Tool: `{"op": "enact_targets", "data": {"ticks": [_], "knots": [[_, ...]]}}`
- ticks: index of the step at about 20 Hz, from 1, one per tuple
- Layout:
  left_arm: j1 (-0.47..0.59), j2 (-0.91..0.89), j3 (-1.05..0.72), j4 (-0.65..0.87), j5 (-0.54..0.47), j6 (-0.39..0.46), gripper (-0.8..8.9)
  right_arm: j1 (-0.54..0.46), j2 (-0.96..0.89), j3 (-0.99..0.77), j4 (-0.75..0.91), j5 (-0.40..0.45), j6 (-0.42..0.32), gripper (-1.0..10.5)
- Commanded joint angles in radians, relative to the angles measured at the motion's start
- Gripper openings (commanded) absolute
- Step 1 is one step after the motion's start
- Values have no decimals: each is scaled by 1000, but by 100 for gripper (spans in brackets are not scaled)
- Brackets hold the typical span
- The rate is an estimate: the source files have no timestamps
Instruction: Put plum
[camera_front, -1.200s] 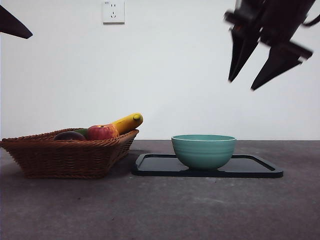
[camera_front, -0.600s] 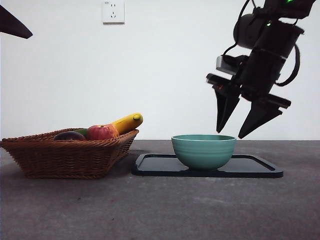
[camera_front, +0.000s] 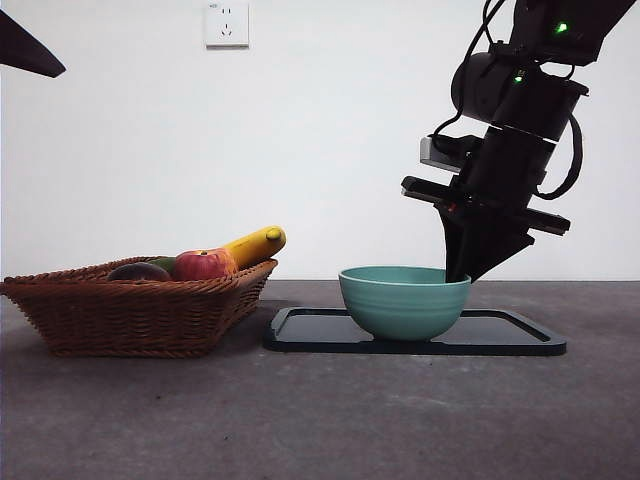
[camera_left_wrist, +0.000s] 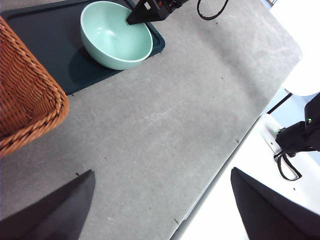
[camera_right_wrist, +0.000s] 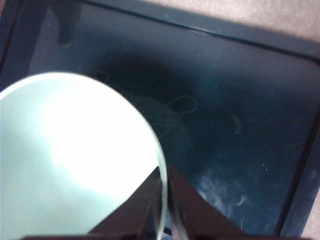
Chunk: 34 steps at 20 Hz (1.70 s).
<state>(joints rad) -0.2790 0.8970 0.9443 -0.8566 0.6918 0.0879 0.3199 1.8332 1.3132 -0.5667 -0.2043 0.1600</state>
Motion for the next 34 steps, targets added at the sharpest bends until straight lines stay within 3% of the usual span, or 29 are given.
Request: {"op": "enact_targets", "data": {"ticks": [1,8,12,19,27,34], "knots": [[-4,6,18,5,8,13,433,5,13,24,7,13,-10,8],[-4,6,18,6,8,13,433,5,-177,25,-47,17,-12,8],[-4,6,18,6,8,13,433,11,-344,25,-153,-34,-18,8],[-4,6,18,6,8,13,433,125,-580,-63,-266,0,-30,8],[-4,6,18,4,8,12,433,271,-650,-384,-79,26,59,8],[-4,6,18,4,8,12,433,291,-576,-511,39,26,75,8]]}}
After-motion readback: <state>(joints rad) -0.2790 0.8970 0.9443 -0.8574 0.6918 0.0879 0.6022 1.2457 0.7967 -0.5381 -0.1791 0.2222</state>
